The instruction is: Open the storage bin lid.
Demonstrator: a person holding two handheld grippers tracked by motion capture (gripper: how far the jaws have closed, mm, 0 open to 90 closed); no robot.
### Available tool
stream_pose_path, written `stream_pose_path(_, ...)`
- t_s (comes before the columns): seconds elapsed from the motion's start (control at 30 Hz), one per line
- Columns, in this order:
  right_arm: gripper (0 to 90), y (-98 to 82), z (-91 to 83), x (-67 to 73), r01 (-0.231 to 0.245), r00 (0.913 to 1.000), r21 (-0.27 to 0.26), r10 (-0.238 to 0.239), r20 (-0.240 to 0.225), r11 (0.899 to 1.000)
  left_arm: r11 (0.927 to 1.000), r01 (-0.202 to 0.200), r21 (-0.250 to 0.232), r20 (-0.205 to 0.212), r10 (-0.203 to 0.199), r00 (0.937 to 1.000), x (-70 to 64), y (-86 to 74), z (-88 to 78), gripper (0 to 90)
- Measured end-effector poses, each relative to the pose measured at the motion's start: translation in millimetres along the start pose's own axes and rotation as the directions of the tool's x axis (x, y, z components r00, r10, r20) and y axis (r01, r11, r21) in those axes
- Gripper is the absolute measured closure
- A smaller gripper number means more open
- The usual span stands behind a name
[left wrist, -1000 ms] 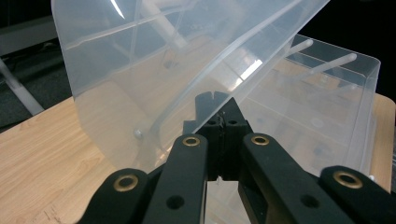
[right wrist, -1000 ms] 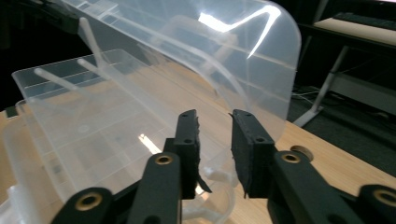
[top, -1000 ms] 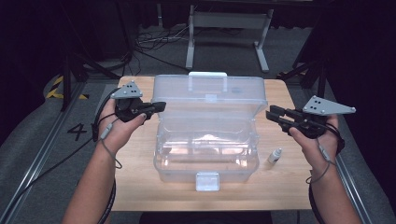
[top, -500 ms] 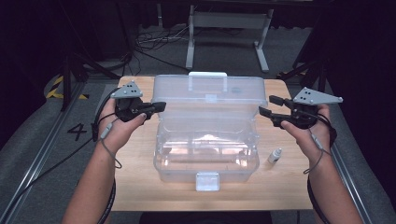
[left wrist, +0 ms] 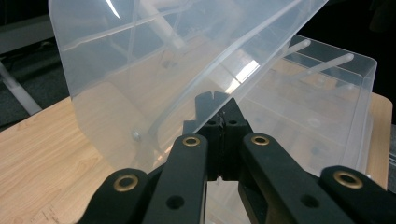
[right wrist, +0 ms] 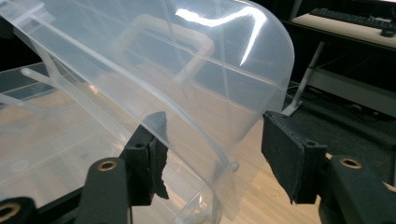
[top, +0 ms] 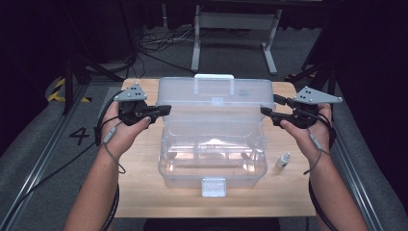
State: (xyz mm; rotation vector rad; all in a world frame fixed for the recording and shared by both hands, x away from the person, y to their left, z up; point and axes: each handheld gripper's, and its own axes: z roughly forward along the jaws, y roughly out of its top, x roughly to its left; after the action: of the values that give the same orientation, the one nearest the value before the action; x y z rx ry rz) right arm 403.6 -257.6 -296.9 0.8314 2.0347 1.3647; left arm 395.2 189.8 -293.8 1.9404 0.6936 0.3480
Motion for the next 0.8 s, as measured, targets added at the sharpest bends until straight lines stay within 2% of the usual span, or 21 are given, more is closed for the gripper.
stream_pose_path(0.17,49.6,0.4,0.7,2.3,0.004,0.9990,-0.010,-0.003,0.045,1.000,1.0000,-0.002,0.000,0.000,0.002,1.0000,-0.2,0.5,0.0,90.0)
stream_pose_path(0.3,49.5,2.4,1.7,6.3,0.027,0.9959,-0.021,-0.025,0.087,0.999,1.0000,-0.003,0.002,0.002,0.003,1.0000,-0.6,1.2,-0.3,90.0)
stream_pose_path(0.57,49.9,4.9,1.1,7.3,0.034,0.9945,-0.024,-0.032,0.100,0.999,1.0000,-0.001,-0.003,0.004,0.001,1.0000,-0.7,1.8,-0.1,90.0)
stream_pose_path(0.8,55.4,3.6,0.8,9.8,0.025,0.9908,-0.031,-0.020,0.134,0.999,1.0000,-0.005,-0.005,0.004,0.005,1.0000,-0.3,2.0,0.3,89.9)
